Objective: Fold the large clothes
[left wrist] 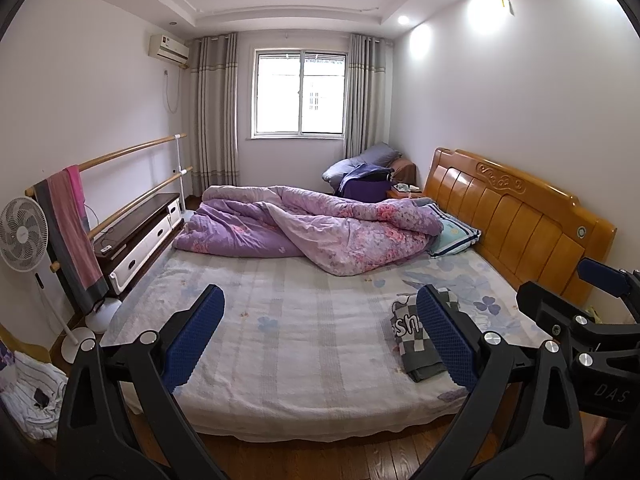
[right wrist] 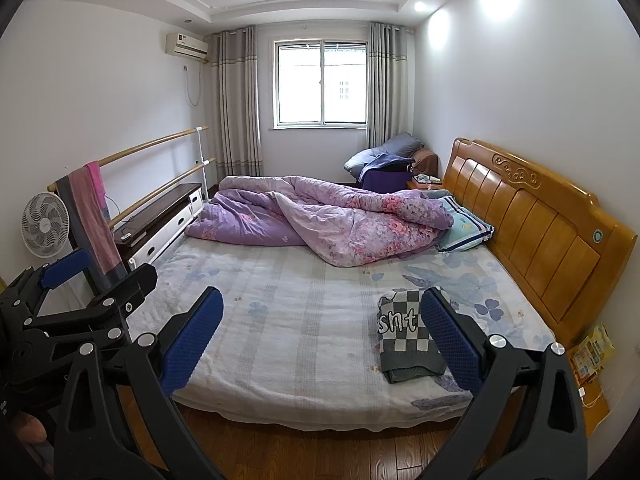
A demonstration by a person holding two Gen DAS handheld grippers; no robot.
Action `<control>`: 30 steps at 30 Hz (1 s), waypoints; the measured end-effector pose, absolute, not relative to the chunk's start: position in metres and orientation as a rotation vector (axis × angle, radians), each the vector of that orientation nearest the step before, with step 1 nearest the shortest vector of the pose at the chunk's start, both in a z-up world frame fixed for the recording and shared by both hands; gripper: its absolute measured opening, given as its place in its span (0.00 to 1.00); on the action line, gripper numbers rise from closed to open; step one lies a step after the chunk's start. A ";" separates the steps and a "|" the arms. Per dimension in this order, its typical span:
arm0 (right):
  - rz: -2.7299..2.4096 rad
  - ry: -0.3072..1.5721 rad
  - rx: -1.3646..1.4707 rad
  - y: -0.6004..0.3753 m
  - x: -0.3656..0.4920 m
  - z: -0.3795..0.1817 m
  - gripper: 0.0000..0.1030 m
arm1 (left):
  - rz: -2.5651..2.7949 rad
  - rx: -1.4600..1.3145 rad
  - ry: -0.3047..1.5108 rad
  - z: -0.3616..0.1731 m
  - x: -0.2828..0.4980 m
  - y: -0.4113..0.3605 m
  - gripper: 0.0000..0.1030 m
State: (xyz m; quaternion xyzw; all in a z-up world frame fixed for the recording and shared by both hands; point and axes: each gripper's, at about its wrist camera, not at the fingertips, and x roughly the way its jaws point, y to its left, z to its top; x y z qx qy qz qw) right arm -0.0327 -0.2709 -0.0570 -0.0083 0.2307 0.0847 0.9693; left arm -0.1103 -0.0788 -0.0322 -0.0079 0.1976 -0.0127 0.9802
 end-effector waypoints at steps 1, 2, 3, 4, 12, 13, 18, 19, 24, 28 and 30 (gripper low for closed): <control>0.170 0.467 -0.019 -0.271 -0.033 -0.057 0.93 | -0.024 -0.015 0.396 -0.032 -0.110 -0.079 0.94; 0.171 0.467 -0.019 -0.271 -0.032 -0.057 0.93 | -0.024 -0.018 0.393 -0.033 -0.110 -0.078 0.94; 0.171 0.468 -0.016 -0.271 -0.032 -0.057 0.93 | -0.026 -0.019 0.394 -0.033 -0.110 -0.079 0.94; 0.170 0.468 -0.019 -0.271 -0.032 -0.057 0.93 | -0.027 -0.019 0.395 -0.034 -0.110 -0.079 0.94; 0.169 0.469 -0.020 -0.272 -0.032 -0.059 0.93 | -0.033 -0.023 0.400 -0.033 -0.109 -0.076 0.94; 0.170 0.469 -0.018 -0.271 -0.032 -0.060 0.93 | -0.035 -0.024 0.401 -0.033 -0.108 -0.076 0.94; 0.169 0.472 -0.019 -0.272 -0.032 -0.060 0.93 | -0.035 -0.023 0.404 -0.034 -0.108 -0.075 0.94; 0.168 0.473 -0.019 -0.271 -0.032 -0.060 0.93 | -0.036 -0.022 0.405 -0.034 -0.108 -0.075 0.94; 0.162 0.475 -0.015 -0.269 -0.033 -0.060 0.93 | -0.041 -0.021 0.407 -0.035 -0.109 -0.072 0.94; 0.159 0.477 -0.014 -0.269 -0.033 -0.060 0.93 | -0.043 -0.022 0.410 -0.035 -0.109 -0.071 0.94; 0.158 0.478 -0.012 -0.269 -0.033 -0.061 0.93 | -0.043 -0.023 0.410 -0.035 -0.109 -0.070 0.94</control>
